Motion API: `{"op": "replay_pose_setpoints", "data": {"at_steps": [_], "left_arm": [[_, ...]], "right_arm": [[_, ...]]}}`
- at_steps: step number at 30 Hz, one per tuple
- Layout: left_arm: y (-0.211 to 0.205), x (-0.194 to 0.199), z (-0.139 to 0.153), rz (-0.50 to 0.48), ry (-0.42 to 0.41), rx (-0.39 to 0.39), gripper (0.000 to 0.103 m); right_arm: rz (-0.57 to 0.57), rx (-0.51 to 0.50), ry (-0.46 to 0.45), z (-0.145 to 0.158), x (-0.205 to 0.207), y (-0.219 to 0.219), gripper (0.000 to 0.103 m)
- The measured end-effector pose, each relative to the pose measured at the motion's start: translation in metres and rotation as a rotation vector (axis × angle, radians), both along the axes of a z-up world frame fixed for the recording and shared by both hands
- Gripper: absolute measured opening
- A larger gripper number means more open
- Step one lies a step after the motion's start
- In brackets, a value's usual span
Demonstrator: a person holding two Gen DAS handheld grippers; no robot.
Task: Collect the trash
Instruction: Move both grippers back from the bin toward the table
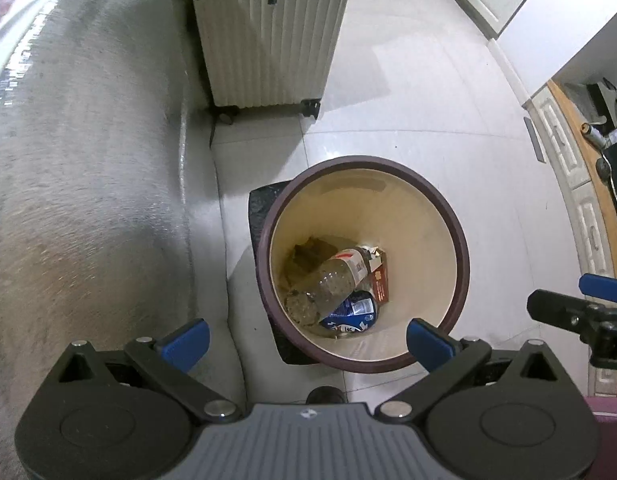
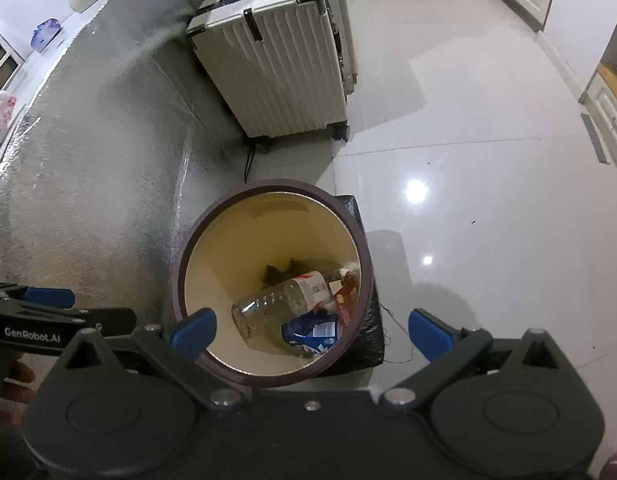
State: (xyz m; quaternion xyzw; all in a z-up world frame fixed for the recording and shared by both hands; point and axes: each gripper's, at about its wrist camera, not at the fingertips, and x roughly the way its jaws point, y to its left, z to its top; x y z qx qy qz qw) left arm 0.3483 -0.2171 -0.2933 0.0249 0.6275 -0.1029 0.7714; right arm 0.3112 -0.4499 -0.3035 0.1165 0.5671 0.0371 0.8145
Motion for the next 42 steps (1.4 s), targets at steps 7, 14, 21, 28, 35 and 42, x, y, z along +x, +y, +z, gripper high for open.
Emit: {"op": "replay_pose_setpoints", "data": {"at_steps": [7, 14, 21, 28, 35, 42], "left_arm": [[0.008, -0.023, 0.032, 0.015, -0.063, -0.015, 0.103], [0.015, -0.043, 0.066, 0.024, -0.133, -0.036, 0.103], [0.021, -0.059, 0.089, 0.026, -0.178, -0.058, 0.103], [0.029, -0.068, 0.114, 0.035, -0.237, -0.083, 0.103], [0.054, -0.079, 0.154, 0.07, -0.349, -0.113, 0.103], [0.1, -0.097, 0.197, 0.14, -0.453, -0.136, 0.103]], "right_arm": [[0.004, -0.032, -0.049, 0.031, -0.021, 0.002, 0.103], [0.015, -0.052, -0.091, 0.057, -0.038, 0.005, 0.103], [0.02, -0.072, -0.131, 0.083, -0.053, 0.007, 0.103], [0.008, -0.076, -0.227, 0.118, -0.065, 0.007, 0.103], [-0.009, -0.097, -0.311, 0.149, -0.075, 0.016, 0.103], [0.016, -0.098, -0.392, 0.18, -0.086, 0.05, 0.103]]}}
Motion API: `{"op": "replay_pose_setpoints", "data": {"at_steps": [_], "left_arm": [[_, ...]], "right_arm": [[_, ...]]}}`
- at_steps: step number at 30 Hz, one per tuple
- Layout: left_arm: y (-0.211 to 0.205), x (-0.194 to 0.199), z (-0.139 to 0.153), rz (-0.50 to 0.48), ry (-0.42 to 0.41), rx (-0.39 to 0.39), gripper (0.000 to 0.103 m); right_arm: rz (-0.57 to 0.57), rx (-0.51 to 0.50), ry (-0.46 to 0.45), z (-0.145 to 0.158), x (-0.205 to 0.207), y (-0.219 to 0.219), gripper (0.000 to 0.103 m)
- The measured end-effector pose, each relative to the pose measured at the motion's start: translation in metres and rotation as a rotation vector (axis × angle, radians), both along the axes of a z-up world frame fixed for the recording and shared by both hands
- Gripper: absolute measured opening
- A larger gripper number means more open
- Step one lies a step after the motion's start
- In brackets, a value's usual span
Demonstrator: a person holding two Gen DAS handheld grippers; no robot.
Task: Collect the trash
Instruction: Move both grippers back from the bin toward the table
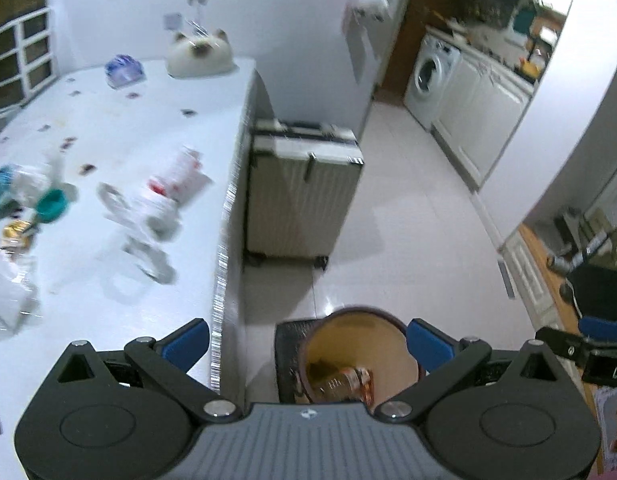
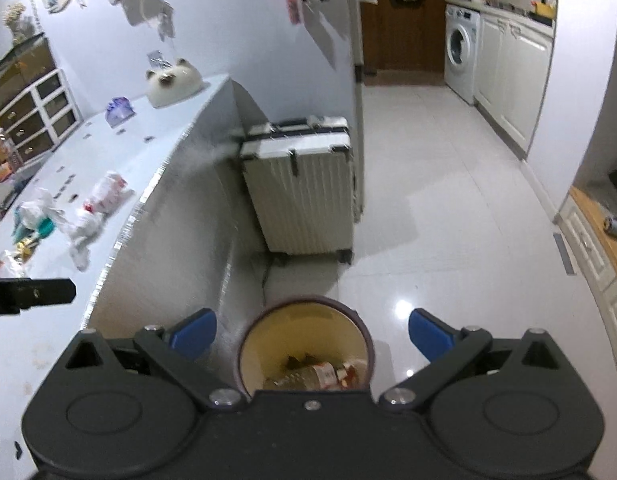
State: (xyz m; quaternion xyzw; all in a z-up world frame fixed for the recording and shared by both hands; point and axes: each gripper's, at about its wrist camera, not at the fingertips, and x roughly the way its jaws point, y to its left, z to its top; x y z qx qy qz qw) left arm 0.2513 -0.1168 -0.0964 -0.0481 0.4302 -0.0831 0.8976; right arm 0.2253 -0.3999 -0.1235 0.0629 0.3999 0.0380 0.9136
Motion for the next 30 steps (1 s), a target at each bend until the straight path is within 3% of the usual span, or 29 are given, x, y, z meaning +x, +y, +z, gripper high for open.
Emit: {"op": "replay_pose_setpoints", "data": {"at_steps": [9, 20, 30], "left_arm": [[0.082, -0.024, 0.032, 0.096, -0.064, 0.0, 0.103], [0.191, -0.047, 0.043, 0.195, -0.124, 0.0, 0.103], [0.269, -0.033, 0.037, 0.148, -0.167, 0.01, 0.103]], "right_arm": [[0.069, 0.003, -0.079, 0.031, -0.007, 0.08, 0.103], [0.173, 0.012, -0.145, 0.05, -0.008, 0.197, 0.103], [0.197, 0.041, -0.165, 0.051, -0.008, 0.271, 0.103]]}}
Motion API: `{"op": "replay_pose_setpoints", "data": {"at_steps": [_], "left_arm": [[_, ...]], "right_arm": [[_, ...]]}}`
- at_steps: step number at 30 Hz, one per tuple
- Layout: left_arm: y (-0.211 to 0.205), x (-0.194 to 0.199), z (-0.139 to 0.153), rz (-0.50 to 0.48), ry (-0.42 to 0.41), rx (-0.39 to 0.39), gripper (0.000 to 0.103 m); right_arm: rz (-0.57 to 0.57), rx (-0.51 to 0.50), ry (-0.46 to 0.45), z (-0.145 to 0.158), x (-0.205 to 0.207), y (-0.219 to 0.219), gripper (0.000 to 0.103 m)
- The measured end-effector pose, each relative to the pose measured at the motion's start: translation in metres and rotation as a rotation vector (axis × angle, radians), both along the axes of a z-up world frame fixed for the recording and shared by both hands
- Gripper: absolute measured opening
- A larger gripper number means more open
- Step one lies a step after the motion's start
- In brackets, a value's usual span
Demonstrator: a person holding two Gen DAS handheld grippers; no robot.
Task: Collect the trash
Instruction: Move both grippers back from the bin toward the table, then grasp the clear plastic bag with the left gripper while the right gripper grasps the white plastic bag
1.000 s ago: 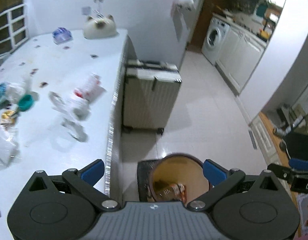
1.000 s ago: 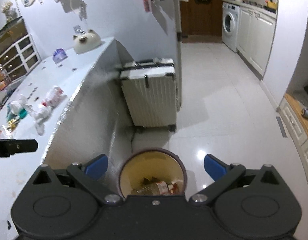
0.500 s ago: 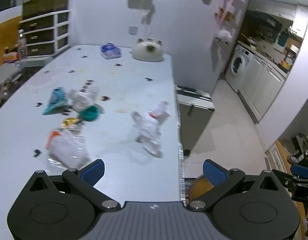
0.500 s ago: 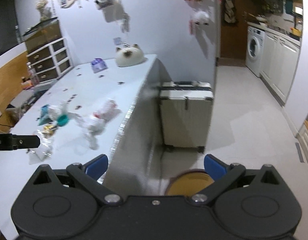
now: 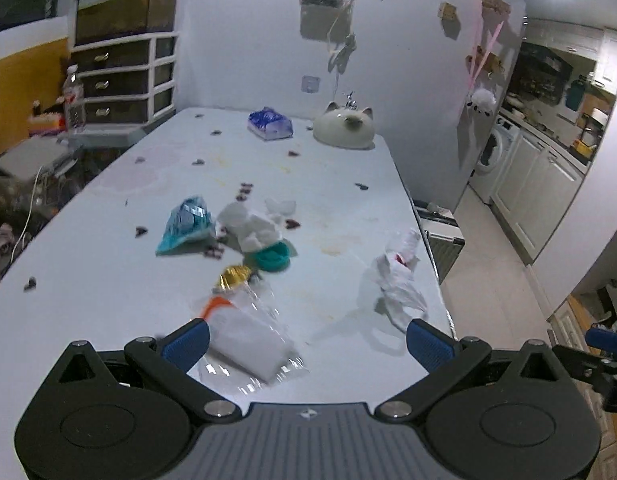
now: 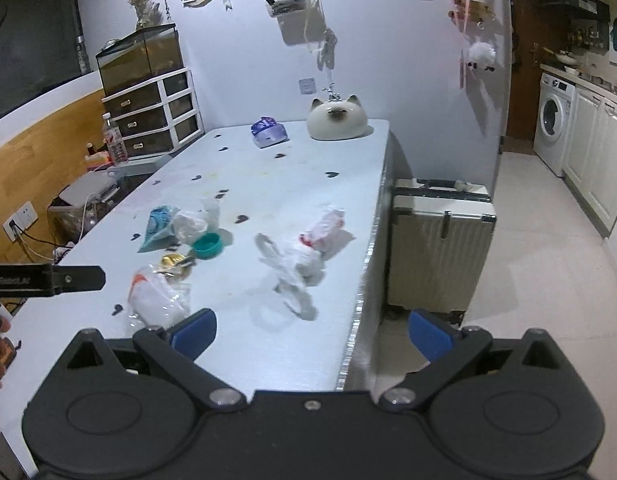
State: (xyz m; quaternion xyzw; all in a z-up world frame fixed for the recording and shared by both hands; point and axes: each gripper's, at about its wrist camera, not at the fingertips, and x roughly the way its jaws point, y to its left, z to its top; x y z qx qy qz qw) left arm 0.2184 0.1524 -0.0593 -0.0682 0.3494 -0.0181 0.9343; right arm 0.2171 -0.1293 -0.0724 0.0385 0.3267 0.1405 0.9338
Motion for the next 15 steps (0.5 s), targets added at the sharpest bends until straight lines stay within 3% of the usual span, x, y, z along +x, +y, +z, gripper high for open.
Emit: {"op": "replay_pose_setpoints", "data": {"at_steps": [6, 15], "left_arm": [[0.032, 0.039, -0.01, -0.144, -0.009, 0.013, 0.103], [0.073, 0.126, -0.058, -0.294, 0.099, -0.128, 0.103]], "right_arm": [[-0.005, -0.015, 0.011, 0.0, 0.006, 0.025, 0.103], [-0.025, -0.012, 0.024, -0.003, 0.02, 0.041, 0.103]]}}
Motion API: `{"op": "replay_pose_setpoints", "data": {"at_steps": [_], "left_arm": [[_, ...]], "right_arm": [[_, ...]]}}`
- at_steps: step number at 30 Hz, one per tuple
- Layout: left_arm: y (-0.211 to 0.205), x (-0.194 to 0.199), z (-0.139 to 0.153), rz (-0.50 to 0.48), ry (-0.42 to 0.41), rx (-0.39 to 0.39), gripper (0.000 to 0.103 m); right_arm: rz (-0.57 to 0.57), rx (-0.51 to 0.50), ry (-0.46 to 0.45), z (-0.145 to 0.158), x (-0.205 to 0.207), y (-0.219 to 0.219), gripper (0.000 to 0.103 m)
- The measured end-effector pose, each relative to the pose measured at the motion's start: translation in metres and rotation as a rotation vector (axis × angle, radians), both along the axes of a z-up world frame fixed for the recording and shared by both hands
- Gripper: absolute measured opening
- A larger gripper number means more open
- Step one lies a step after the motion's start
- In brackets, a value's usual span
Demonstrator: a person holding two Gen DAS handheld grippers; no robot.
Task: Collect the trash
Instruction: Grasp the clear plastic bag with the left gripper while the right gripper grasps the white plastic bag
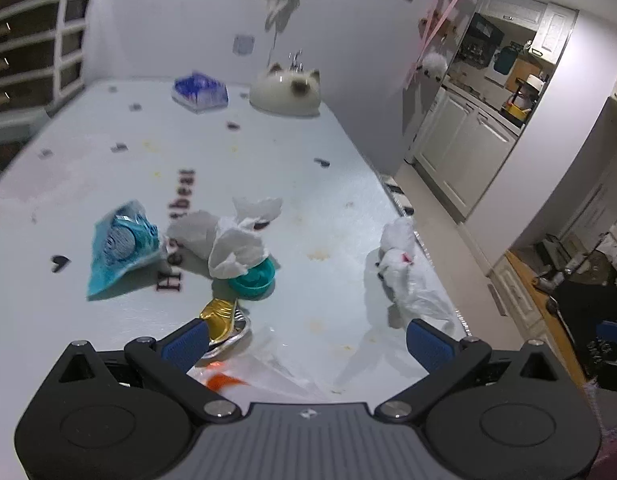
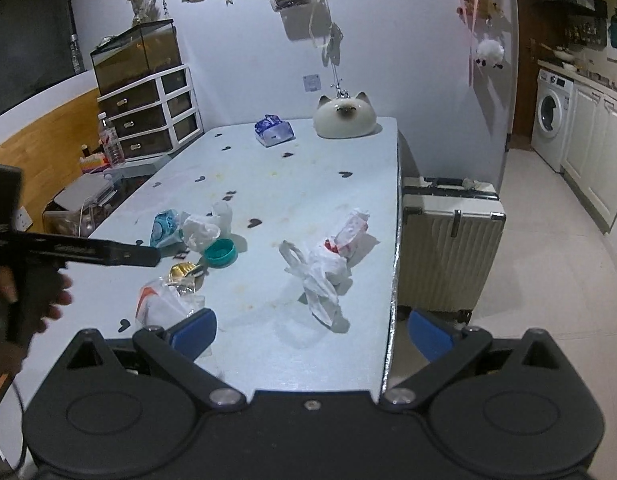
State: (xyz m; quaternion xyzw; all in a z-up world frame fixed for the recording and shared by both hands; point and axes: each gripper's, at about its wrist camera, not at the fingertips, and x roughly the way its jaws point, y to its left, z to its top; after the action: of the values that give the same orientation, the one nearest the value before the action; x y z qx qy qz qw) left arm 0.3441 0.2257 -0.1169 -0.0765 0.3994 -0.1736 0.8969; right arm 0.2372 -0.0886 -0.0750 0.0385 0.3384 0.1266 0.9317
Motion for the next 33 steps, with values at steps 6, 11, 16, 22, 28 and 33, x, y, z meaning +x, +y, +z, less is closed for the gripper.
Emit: {"op": "replay_pose_setpoints", "data": {"at_steps": [6, 11, 16, 22, 28, 33], "left_arm": [[0.016, 0.026, -0.038, -0.082, 0.134, -0.084, 0.103], [0.014, 0.001, -0.049, -0.139, 0.179, -0.09, 0.103], [0.009, -0.042, -0.05, -0.158, 0.206, -0.175, 0.103], [-0.005, -0.083, -0.057, -0.134, 0.262, -0.273, 0.102], [-0.016, -0.099, -0.066, -0.064, 0.277, -0.307, 0.091], [-0.013, -0.098, -0.07, 0.05, 0.266, -0.334, 0.08]], "right_arm": [[0.013, -0.012, 0.015, -0.003, 0.009, 0.007, 0.103], [0.044, -0.017, 0.017, -0.002, 0.03, 0.016, 0.103], [0.063, -0.014, 0.007, -0.001, 0.062, 0.029, 0.103], [0.056, -0.025, 0.024, -0.01, 0.118, 0.039, 0.103], [-0.103, 0.063, 0.163, -0.04, 0.191, 0.025, 0.092], [-0.176, 0.103, 0.279, -0.076, 0.227, 0.026, 0.072]]}}
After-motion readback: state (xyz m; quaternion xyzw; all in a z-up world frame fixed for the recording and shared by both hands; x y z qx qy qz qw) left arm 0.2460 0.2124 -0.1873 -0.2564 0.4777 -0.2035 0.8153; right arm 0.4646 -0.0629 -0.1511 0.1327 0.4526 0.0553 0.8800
